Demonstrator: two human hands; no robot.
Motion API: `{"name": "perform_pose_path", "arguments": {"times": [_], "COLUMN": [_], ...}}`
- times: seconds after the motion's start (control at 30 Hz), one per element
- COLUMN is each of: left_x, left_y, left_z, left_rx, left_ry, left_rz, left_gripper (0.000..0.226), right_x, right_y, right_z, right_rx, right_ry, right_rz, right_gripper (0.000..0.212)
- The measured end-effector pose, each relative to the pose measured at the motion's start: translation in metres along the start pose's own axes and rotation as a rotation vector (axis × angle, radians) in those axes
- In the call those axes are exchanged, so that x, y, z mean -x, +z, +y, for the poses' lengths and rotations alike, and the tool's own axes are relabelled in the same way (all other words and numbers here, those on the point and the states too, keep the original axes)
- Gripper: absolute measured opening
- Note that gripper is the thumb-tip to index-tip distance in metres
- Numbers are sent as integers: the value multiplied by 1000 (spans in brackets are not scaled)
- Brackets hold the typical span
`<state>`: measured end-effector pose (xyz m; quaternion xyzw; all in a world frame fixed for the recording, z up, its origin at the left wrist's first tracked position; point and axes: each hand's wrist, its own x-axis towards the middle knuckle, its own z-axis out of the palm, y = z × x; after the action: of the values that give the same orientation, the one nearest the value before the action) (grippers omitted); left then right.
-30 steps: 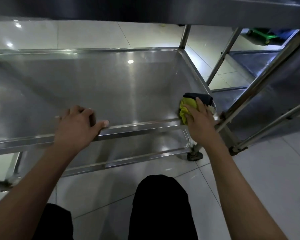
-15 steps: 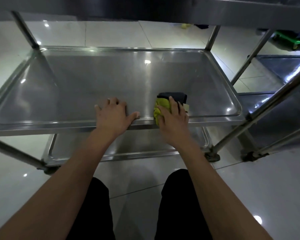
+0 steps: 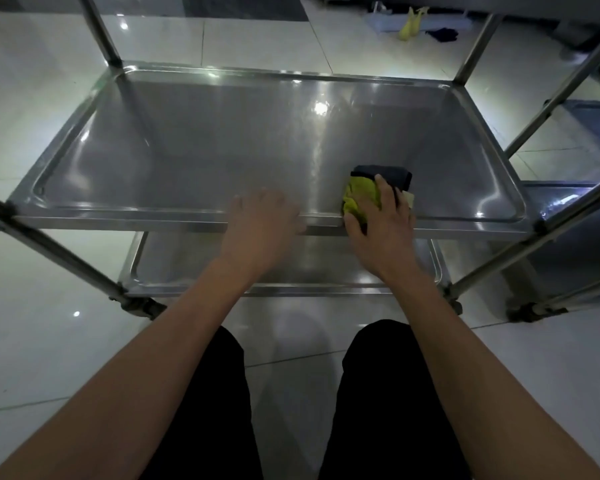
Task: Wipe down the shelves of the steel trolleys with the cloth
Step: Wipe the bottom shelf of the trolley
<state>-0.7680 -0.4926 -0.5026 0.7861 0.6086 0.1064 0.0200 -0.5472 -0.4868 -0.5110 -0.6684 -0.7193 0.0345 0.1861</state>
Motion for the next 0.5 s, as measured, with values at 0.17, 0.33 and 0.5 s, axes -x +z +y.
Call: {"name": "perform_pose_path", "arguments": {"times": [0.17, 0.33, 0.5], "left_x": [0, -4, -14], "left_y": [4, 10, 10], "left_z": [3, 5, 0], "left_rx": [-7, 17, 83], "left_ry": [-14, -33, -11], "left_rz": [15, 45, 90], "left_gripper": [41, 40, 38], "right_x": [7, 9, 28], "right_y": [-3, -7, 2], "right_z": [2, 8, -24], "right_rx": [-36, -48, -148], "right_ry": [-124, -285, -287], "right_rz": [-43, 19, 69], "right_gripper": [55, 52, 47]}}
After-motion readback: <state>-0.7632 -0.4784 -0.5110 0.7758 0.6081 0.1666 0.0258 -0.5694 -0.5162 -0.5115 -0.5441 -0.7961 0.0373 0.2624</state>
